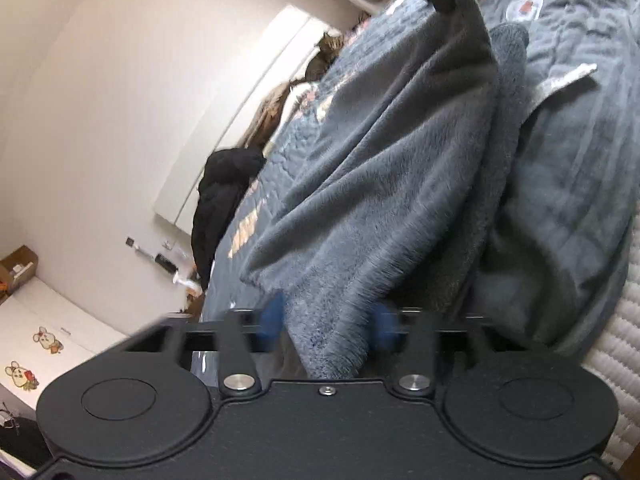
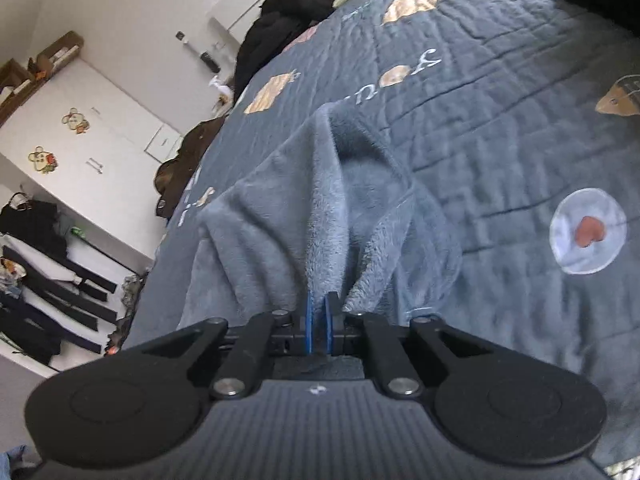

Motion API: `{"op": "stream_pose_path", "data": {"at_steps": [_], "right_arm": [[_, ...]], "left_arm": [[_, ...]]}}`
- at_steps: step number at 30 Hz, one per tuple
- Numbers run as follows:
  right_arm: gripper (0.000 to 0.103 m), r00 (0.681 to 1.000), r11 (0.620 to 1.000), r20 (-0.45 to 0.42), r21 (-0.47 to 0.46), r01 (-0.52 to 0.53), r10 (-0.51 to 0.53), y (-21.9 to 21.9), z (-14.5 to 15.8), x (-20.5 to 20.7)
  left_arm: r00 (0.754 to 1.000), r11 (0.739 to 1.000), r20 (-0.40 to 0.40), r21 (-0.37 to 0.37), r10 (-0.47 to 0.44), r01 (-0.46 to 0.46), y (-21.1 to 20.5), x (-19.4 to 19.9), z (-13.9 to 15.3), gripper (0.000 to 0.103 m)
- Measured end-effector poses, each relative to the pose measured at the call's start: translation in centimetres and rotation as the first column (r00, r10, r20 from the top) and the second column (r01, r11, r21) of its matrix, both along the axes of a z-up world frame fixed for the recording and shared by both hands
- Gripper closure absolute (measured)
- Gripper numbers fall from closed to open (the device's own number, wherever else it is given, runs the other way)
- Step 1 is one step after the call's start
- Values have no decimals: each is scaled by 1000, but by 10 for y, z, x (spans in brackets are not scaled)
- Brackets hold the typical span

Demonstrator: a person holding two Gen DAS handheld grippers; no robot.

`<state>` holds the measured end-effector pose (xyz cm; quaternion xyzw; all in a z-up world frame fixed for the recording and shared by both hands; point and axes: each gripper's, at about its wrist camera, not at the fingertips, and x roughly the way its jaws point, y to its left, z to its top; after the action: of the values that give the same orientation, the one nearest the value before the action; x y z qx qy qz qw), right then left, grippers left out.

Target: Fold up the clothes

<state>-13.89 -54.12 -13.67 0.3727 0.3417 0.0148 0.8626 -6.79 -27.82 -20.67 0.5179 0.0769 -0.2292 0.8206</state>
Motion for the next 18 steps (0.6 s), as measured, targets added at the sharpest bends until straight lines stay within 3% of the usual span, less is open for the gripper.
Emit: {"op": "stream_pose_path", "data": {"at_steps": [2, 4, 8, 11, 13, 15, 18], "right_arm": [[98, 1000, 1000, 6, -11, -3, 3, 4, 0, 2], [99, 1000, 999, 3, -40, 13, -13, 7, -1, 3], [97, 1000, 999, -20, -35, 21, -21, 11, -5, 8], [93, 999, 998, -54, -66, -1, -3, 17, -6, 14], [86, 997, 993, -79, -117, -17, 8, 22, -4, 18], [72, 996, 989, -82, -147, -36, 24, 28, -2, 20], [66, 996, 986, -79, -154, -62, 51, 36, 0, 23]], "left_arm": [[1000, 1000, -8, 29, 4, -4, 0, 2, -4, 94], [1000, 999, 16, 48, -2, 1, 0, 0, -6, 94], [998, 996, 60, 88, -7, 2, -3, -2, -13, 88], [998, 991, 67, 132, -10, 1, -3, -4, -22, 77], [998, 988, 69, 156, -10, -1, -3, -5, -28, 76], [998, 989, 62, 146, 0, -9, -3, -4, -26, 73], [998, 989, 60, 149, -6, -3, -4, -4, -26, 73]]}}
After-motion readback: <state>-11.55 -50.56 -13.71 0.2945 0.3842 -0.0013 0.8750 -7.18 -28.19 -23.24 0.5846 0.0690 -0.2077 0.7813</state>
